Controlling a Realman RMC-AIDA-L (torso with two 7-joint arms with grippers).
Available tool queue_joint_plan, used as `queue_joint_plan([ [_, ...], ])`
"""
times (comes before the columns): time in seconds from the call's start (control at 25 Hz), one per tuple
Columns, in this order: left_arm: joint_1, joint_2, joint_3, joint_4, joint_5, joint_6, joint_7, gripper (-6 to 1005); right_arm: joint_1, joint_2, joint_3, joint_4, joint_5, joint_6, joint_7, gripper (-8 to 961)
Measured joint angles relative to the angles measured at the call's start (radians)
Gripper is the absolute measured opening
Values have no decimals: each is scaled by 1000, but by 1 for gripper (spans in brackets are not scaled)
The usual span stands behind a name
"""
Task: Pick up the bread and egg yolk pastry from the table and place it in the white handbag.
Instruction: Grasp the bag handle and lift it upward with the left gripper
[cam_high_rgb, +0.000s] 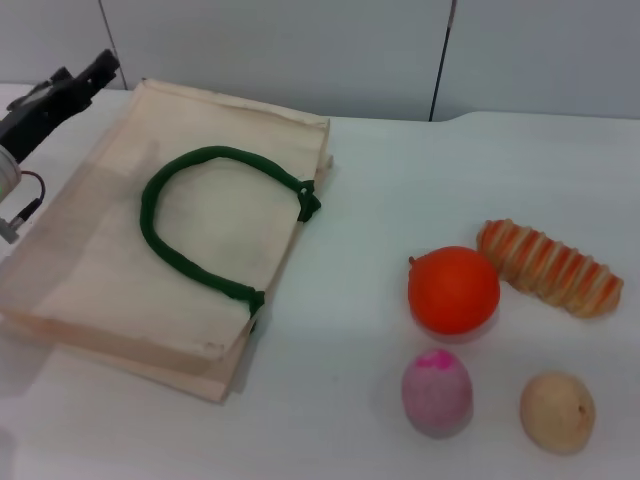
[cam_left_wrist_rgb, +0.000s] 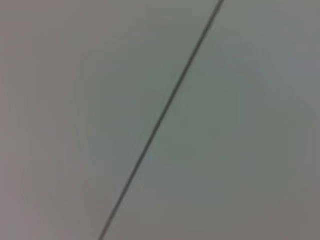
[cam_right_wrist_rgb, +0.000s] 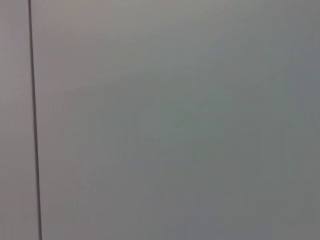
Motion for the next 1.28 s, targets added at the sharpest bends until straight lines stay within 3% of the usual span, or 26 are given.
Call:
queue_joint_plan([
  [0.16, -4, -7, 27, 128, 191, -5, -241, 805, -1, 0, 0, -2, -2, 1, 0, 824],
  [0.28, -11, -3, 123, 233, 348, -5, -497, 802, -1, 0, 0, -3, -2, 2, 1, 824],
  [0.56, -55, 9, 291, 357, 668, -1, -864, 786, -2, 0, 0, -4, -2, 3, 1, 823],
  [0.88, -122, 15, 305, 366, 930, -34, -1023, 708, -1, 0, 0, -5, -2, 16, 2, 823],
  [1.28, -138, 38, 308, 358, 983, -81, -1058, 705, 2, -1, 4, -5, -2, 28, 2, 824],
])
